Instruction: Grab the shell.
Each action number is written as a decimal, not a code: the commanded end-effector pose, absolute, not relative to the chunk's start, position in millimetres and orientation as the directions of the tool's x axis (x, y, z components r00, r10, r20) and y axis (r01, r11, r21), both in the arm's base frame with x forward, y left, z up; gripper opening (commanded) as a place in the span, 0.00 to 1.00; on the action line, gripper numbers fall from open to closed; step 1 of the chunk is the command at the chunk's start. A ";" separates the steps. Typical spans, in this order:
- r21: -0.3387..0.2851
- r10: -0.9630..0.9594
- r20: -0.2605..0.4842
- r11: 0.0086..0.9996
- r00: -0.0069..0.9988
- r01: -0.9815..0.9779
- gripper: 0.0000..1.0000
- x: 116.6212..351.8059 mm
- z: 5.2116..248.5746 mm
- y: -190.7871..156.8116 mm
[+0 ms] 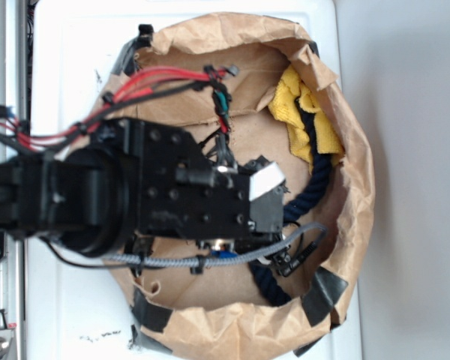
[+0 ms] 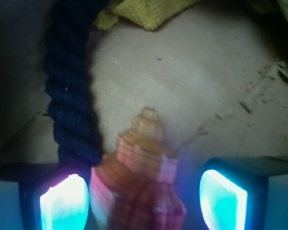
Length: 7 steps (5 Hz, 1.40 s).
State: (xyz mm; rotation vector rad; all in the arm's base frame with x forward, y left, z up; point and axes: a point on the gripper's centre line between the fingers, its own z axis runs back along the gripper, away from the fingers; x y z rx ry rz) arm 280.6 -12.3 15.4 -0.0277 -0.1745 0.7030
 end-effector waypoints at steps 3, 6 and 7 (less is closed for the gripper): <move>-0.108 0.674 0.137 0.739 0.726 -0.665 0.00 282.9 27.9 -8.3; 0.035 0.720 0.212 0.670 0.661 -0.741 0.00 274.9 124.8 23.9; 0.051 0.689 0.155 0.710 0.708 -0.703 0.00 268.9 148.3 42.2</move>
